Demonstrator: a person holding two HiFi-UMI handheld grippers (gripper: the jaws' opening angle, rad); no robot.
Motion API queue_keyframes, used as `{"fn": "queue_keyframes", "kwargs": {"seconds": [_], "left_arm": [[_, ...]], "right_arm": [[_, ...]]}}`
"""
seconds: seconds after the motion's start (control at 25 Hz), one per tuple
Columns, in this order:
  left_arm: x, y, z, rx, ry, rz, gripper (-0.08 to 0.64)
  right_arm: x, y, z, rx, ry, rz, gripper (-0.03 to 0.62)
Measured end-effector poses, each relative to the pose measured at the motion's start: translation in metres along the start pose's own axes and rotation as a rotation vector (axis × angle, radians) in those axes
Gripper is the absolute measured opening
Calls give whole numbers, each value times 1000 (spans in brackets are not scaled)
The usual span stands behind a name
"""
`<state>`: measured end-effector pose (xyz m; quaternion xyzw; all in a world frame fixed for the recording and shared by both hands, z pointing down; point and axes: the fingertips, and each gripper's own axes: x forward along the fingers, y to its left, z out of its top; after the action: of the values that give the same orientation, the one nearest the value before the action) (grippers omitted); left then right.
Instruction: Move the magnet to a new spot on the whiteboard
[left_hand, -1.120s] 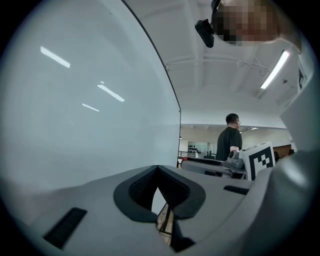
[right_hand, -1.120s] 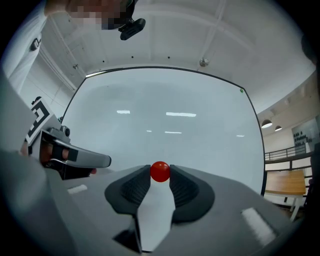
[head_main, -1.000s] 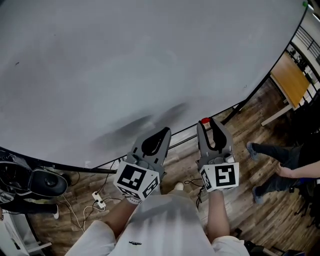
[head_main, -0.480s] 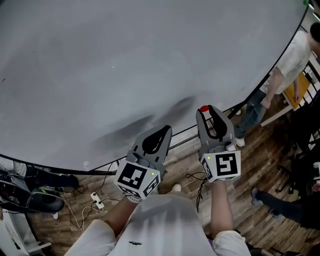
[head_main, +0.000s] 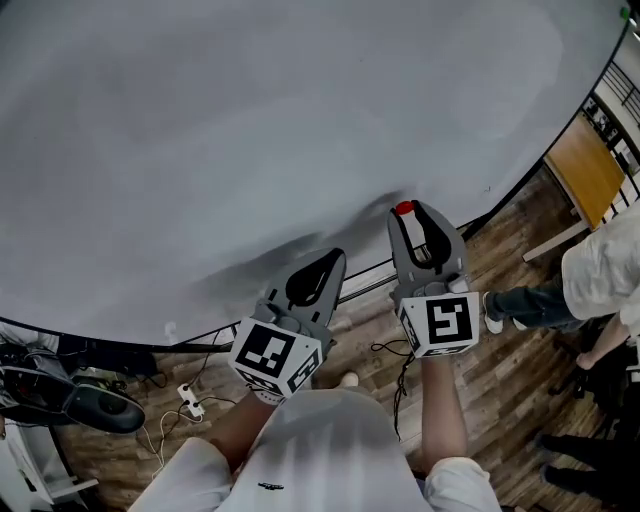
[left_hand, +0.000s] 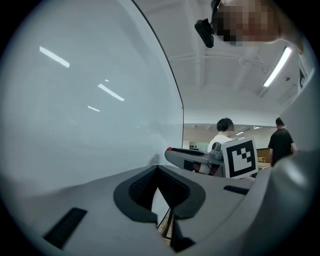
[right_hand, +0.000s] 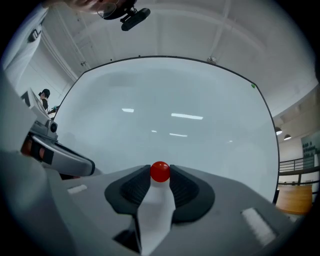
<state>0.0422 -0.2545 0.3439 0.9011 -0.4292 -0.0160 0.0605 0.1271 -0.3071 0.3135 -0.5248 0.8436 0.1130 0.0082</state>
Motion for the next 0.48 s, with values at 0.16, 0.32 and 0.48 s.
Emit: {"fn": "queue_keyframes", "kwargs": {"seconds": [0.16,0.32,0.48], "left_arm": [[2,1,11,2,3,6,6],[0,0,8,5,0,16,6],[2,0,7,7,0,23,6]], "right_arm": [[13,-3,13,-6,0,10,129],[13,-4,12,-3,-9,10,129],[15,-4,10,-10,-5,21,129]]}}
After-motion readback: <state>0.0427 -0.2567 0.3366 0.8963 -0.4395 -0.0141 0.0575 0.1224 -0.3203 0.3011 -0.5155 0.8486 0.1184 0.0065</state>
